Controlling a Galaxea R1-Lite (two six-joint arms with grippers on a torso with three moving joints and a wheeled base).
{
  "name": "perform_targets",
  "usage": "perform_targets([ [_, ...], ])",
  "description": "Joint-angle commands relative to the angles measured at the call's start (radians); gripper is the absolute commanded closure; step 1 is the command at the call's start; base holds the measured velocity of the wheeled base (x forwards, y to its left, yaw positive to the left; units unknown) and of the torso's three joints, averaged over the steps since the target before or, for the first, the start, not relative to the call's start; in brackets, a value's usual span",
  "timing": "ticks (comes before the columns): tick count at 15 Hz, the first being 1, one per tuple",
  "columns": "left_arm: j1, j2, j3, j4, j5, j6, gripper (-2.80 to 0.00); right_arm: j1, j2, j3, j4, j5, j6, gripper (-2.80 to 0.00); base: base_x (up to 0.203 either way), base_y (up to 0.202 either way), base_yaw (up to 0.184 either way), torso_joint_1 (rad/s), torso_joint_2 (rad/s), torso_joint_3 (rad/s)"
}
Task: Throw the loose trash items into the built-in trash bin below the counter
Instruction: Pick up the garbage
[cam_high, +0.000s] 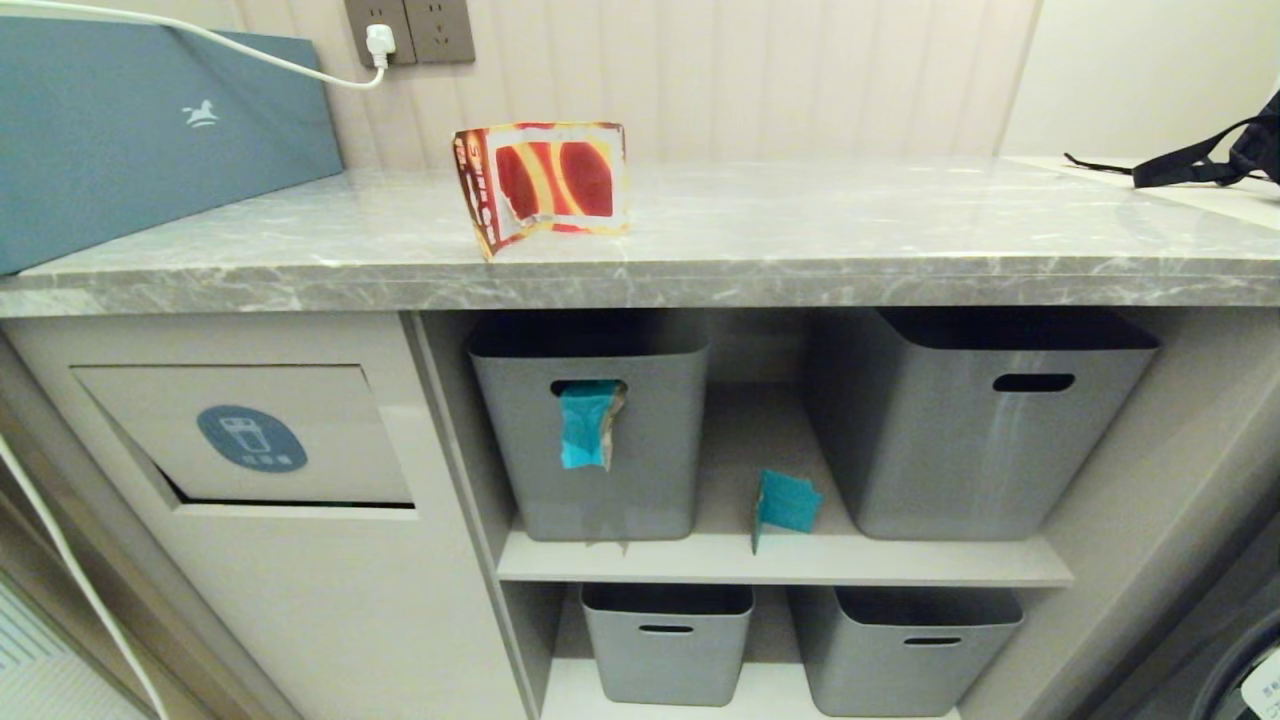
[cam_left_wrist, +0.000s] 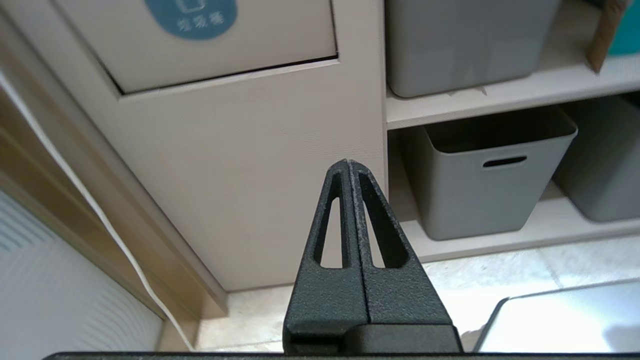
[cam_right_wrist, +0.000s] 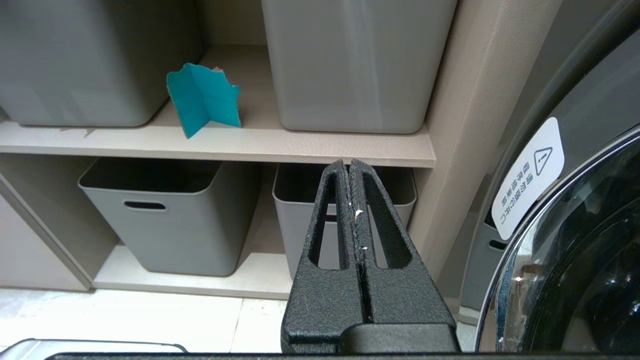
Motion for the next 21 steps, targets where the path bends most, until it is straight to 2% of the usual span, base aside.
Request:
perform_targets([
  [1,0.000,0.000,0.004,0.001,0.024,-0.048,0.00,0.000,-0.001,0.000,0.000,0.001,0.000,0.00,0.000,0.000,0.000,0.000,0.00,0.000],
  [18,0.000,0.000,0.006,-0.001,0.024,-0.055,0.00,0.000,0.000,0.000,0.000,0.000,-0.002,0.00,0.000,0.000,0.000,0.000,0.00,0.000],
  [21,0.000,0.000,0.006,-0.001,0.024,-0.052,0.00,0.000,0.000,0.000,0.000,-0.001,0.000,0.00,0.000,0.000,0.000,0.062,-0.23,-0.170],
])
